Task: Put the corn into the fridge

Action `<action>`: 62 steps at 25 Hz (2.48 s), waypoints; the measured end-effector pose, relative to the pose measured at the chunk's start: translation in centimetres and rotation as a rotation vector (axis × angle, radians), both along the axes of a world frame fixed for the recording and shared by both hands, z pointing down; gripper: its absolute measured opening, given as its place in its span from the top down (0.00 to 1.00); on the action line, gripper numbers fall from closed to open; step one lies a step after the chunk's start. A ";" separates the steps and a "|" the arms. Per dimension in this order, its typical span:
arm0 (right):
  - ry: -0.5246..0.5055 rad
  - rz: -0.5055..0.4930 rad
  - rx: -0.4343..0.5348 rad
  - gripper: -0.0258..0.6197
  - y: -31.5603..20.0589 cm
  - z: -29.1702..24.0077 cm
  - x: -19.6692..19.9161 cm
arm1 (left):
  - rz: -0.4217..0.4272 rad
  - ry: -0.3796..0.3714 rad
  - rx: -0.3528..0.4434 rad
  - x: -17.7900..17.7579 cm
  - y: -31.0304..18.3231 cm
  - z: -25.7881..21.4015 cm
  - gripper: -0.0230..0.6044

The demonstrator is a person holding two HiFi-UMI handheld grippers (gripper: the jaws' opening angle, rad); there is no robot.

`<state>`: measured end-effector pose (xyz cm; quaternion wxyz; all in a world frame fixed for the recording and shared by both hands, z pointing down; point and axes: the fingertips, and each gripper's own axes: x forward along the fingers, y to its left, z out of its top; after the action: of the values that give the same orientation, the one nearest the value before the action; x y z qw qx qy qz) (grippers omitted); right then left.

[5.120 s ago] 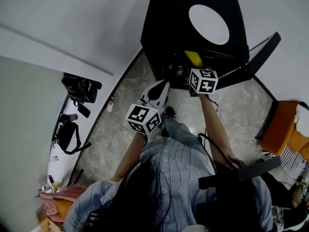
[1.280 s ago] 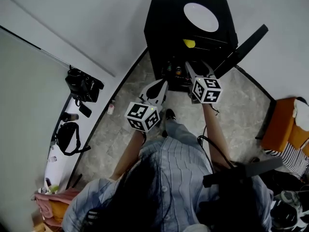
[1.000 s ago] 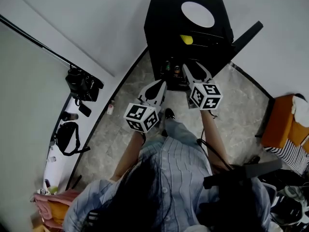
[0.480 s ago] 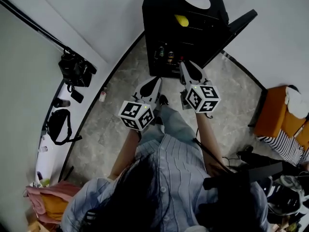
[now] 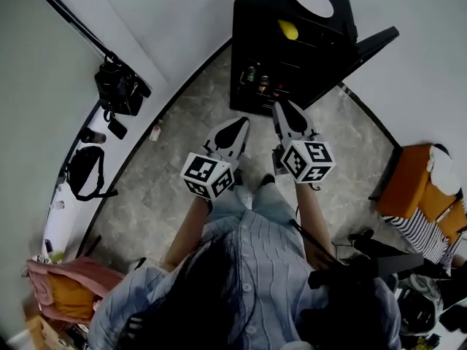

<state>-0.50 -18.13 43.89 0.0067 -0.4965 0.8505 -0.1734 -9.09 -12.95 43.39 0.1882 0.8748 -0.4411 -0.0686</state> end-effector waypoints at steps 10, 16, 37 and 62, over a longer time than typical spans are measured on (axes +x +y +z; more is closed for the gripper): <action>0.001 -0.044 -0.004 0.86 1.5 -0.5 1.9 | -0.026 -0.016 0.058 3.0 -0.3 -2.7 0.95; 0.017 -0.076 -0.003 0.86 4.6 -0.5 4.8 | -0.046 -0.013 0.053 6.2 1.6 -3.1 0.95; -0.003 -0.163 -0.025 0.91 17.3 -0.1 9.5 | -0.068 -0.054 0.063 10.6 11.7 -3.7 0.95; 0.051 -0.245 0.022 0.93 24.9 0.1 9.5 | -0.100 -0.066 0.068 12.1 18.9 -2.7 0.95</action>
<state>9.01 6.77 44.03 -0.0306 -0.3929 0.9066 -0.1511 2.96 5.95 40.72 0.1399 0.8593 -0.4877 -0.0641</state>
